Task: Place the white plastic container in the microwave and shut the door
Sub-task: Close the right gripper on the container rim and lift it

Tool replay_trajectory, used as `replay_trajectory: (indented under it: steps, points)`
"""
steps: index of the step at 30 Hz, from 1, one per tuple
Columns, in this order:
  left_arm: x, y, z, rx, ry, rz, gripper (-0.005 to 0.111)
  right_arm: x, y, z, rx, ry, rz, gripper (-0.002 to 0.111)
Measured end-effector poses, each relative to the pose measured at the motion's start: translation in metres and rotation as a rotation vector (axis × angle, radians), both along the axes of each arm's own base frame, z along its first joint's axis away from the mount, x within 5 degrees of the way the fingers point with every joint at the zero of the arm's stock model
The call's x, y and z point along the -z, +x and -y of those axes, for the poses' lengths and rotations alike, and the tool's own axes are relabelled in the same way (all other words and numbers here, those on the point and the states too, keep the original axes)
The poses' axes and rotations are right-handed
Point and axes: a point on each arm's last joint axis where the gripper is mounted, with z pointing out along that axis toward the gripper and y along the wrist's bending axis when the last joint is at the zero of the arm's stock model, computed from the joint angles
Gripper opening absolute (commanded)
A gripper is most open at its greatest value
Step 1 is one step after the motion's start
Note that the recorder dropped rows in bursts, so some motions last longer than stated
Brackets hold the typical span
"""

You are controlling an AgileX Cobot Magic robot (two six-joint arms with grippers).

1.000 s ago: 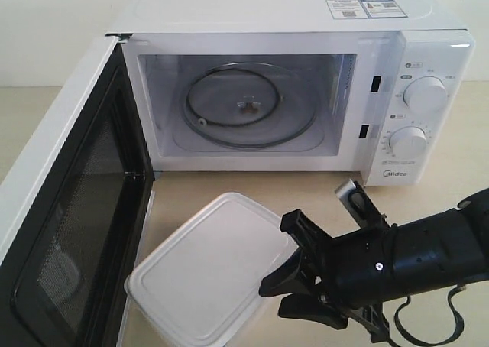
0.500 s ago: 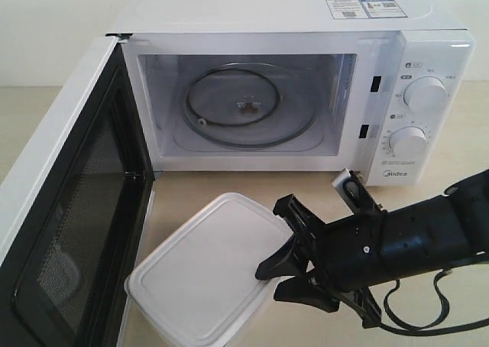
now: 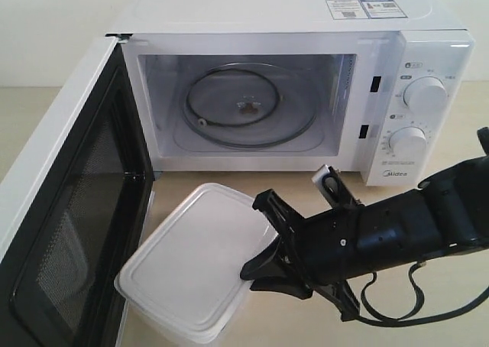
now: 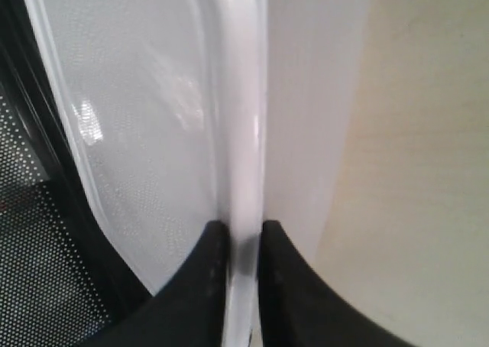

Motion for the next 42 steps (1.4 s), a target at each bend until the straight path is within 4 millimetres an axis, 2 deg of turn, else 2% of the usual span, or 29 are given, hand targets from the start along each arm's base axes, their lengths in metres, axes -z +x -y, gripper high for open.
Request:
replay_trajectory:
  steps: [7,19,28,30,31,34,37,39,42]
  points:
    - [0.000,0.000,0.000,0.000,0.000,0.000,0.004,-0.002,0.001,0.001,0.010,-0.019,0.021,0.000]
    - [0.000,0.000,0.000,0.000,0.000,0.000,0.004,-0.036,0.000,0.013,0.073,-0.073,0.187,0.000]
    - [0.000,0.000,0.000,0.000,0.000,0.000,0.004,-0.042,-0.032,0.035,0.083,-0.112,0.234,0.000]
    - [0.000,0.000,0.000,0.000,0.000,0.000,0.004,-0.048,-0.037,0.037,0.084,-0.100,0.256,0.000]
    - [0.000,0.000,0.000,0.000,0.000,0.000,0.004,-0.057,-0.040,0.039,0.084,-0.077,0.291,0.000]
    - [0.000,0.000,0.000,0.000,0.000,0.000,0.004,-0.079,-0.049,0.040,0.098,-0.008,0.349,0.000]
    - [0.000,0.000,0.000,0.000,0.000,0.000,0.004,-0.095,-0.069,0.038,0.137,-0.007,0.403,0.000]
    - [0.000,0.000,0.000,0.000,0.000,0.000,0.004,-0.099,-0.079,0.035,0.167,-0.025,0.418,0.000]
    - [0.000,0.000,0.000,0.000,0.000,0.000,0.004,-0.091,-0.094,0.030,0.225,-0.086,0.379,0.000]
